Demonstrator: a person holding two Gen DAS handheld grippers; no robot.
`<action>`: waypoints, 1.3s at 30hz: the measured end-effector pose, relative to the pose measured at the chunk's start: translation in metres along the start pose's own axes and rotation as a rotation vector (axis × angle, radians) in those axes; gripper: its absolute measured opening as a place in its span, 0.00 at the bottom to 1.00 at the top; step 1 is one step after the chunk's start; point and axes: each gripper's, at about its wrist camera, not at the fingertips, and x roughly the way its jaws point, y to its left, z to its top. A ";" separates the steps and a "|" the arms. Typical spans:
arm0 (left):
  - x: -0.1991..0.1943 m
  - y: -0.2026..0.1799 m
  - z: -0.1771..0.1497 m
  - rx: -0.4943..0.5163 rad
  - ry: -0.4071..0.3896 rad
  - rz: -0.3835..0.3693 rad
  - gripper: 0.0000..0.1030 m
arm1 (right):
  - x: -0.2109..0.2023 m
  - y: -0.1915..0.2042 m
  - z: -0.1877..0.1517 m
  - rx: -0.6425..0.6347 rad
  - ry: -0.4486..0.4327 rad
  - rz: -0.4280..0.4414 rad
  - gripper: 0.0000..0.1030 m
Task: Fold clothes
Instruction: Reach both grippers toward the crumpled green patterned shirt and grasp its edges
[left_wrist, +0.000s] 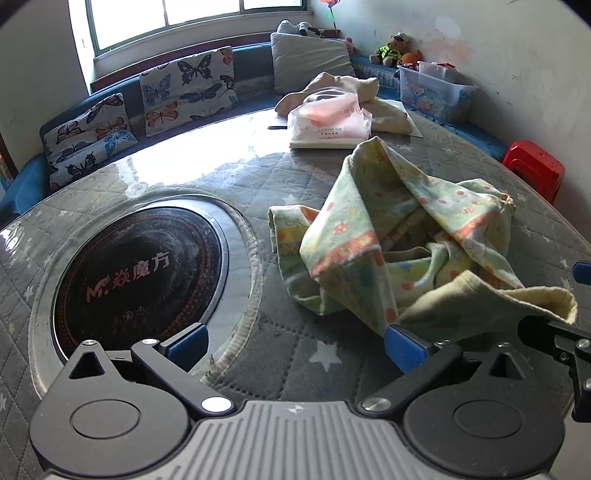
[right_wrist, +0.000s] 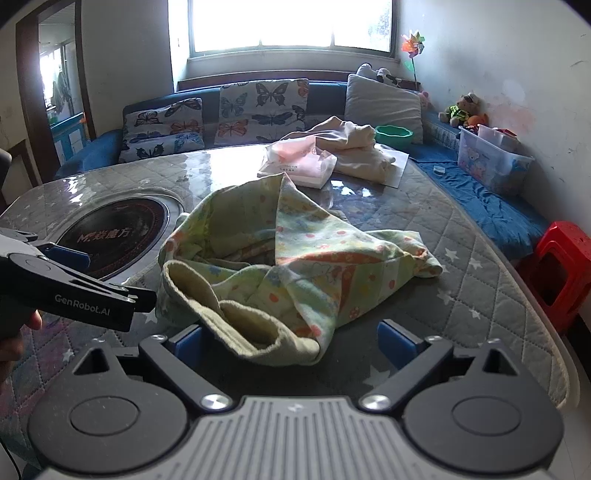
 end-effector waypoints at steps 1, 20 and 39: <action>0.001 0.001 0.002 -0.001 0.000 0.001 1.00 | 0.001 0.000 0.002 -0.006 -0.001 -0.002 0.93; 0.006 0.021 0.031 -0.037 -0.006 -0.006 1.00 | 0.006 0.007 0.045 -0.091 -0.066 0.038 0.82; 0.036 0.009 0.081 -0.020 -0.051 -0.017 0.98 | 0.096 0.011 0.058 -0.124 0.096 0.043 0.49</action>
